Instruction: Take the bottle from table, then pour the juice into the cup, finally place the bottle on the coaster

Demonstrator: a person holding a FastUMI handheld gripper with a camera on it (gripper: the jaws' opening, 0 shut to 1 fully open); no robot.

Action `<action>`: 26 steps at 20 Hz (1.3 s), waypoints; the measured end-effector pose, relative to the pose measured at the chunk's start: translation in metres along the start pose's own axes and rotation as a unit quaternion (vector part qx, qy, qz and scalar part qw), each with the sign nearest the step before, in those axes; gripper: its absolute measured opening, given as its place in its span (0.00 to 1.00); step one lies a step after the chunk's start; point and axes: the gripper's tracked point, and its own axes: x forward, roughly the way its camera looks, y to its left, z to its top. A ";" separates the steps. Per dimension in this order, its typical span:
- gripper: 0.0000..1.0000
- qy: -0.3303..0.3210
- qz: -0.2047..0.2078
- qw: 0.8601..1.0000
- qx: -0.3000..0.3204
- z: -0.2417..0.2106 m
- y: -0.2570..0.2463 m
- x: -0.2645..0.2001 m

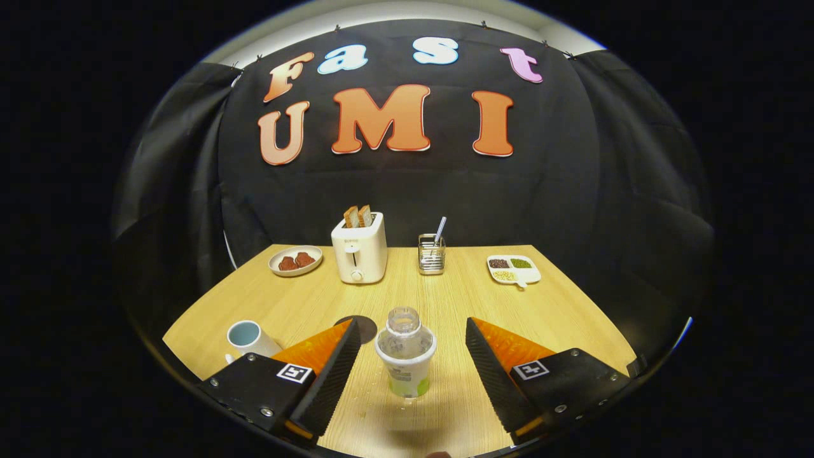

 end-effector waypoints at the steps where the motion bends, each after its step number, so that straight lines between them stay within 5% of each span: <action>1: 0.99 0.008 0.001 1.000 -0.001 -0.007 0.002 0.003; 16: 0.98 0.096 0.003 0.995 0.033 -0.081 0.005 0.053; 21: 0.65 0.102 0.006 0.994 0.029 -0.081 0.007 0.060; 26: 0.57 0.126 -0.006 0.992 0.026 -0.078 0.012 0.052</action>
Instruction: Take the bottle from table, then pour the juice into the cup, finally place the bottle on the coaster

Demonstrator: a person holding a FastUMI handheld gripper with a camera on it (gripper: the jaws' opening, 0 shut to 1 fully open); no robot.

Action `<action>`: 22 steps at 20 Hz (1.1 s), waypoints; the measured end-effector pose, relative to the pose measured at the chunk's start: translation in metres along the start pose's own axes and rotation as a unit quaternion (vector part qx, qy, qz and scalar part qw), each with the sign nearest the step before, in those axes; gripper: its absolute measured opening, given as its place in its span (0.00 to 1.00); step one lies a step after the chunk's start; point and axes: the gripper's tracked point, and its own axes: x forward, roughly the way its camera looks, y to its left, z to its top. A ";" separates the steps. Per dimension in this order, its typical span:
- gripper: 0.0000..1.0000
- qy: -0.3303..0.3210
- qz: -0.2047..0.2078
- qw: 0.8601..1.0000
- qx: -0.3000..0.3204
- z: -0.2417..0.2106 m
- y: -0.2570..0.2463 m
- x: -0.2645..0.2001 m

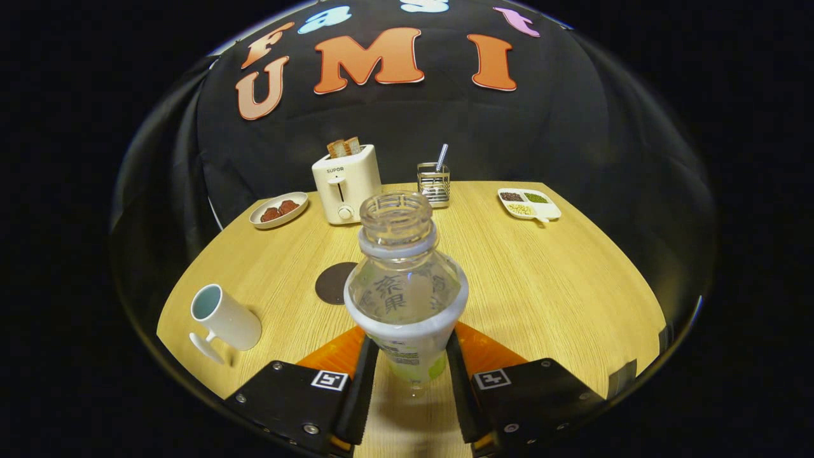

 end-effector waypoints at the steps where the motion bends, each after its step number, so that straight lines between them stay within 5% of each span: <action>1: 0.57 0.003 0.000 1.000 -0.003 0.003 0.002 -0.003; 11: 0.50 -0.007 -0.009 0.992 -0.126 0.041 0.064 -0.028; 22: 0.50 -0.015 -0.036 0.944 -0.328 0.048 0.126 -0.021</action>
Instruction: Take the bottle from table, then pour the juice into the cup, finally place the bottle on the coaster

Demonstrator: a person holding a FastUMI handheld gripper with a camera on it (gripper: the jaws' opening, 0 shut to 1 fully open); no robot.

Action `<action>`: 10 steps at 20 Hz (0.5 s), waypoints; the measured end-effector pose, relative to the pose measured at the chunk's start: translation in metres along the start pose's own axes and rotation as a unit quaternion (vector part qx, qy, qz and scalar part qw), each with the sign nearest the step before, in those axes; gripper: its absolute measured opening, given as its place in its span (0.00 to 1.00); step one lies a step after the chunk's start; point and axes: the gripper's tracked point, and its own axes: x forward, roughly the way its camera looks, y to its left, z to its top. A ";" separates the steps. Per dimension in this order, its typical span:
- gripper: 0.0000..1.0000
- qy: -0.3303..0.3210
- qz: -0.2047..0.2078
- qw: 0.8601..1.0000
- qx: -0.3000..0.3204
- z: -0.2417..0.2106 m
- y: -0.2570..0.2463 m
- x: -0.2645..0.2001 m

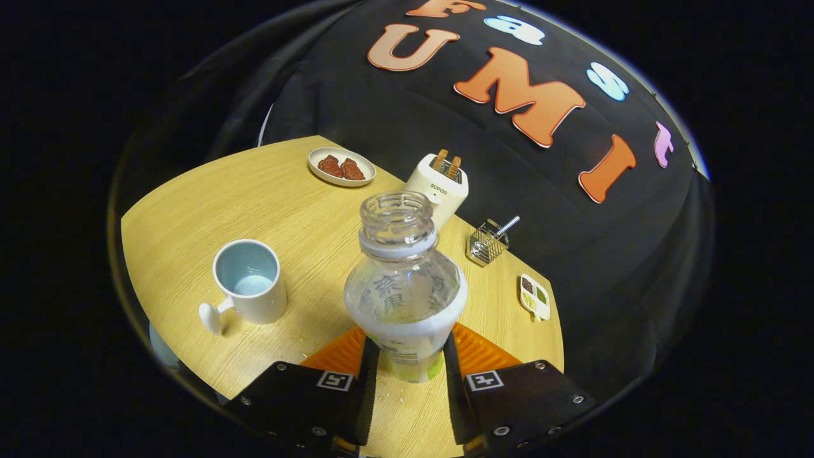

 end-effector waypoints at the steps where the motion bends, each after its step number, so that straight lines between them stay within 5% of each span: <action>1: 0.50 -0.001 -0.006 1.000 -0.015 0.004 0.001 0.001; 10: 0.50 -0.023 -0.075 0.983 -0.165 0.030 0.003 0.010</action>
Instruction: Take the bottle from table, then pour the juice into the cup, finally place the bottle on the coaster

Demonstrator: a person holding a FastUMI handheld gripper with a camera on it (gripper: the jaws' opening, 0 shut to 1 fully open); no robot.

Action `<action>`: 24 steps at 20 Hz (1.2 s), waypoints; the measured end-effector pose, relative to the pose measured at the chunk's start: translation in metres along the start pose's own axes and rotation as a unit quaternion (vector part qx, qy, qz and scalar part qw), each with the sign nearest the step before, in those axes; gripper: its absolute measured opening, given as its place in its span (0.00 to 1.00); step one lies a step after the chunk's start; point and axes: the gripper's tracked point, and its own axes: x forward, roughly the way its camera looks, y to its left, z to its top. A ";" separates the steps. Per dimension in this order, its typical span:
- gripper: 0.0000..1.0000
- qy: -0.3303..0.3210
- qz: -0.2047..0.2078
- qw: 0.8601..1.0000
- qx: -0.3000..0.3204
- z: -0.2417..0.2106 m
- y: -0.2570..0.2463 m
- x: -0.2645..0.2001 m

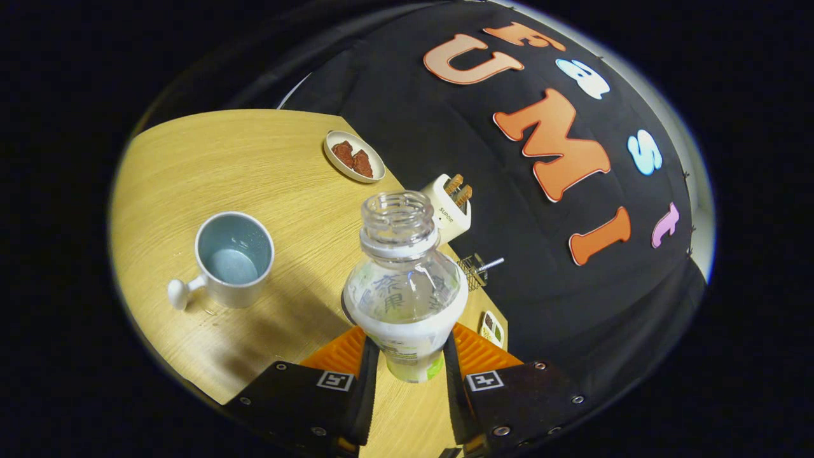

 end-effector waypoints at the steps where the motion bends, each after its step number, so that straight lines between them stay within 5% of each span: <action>1: 0.50 -0.004 -0.007 1.000 -0.017 0.003 0.001 0.001; 8: 0.50 -0.035 -0.040 0.991 -0.123 0.021 0.005 0.005; 24: 0.49 -0.084 -0.110 0.932 -0.335 0.047 0.004 0.016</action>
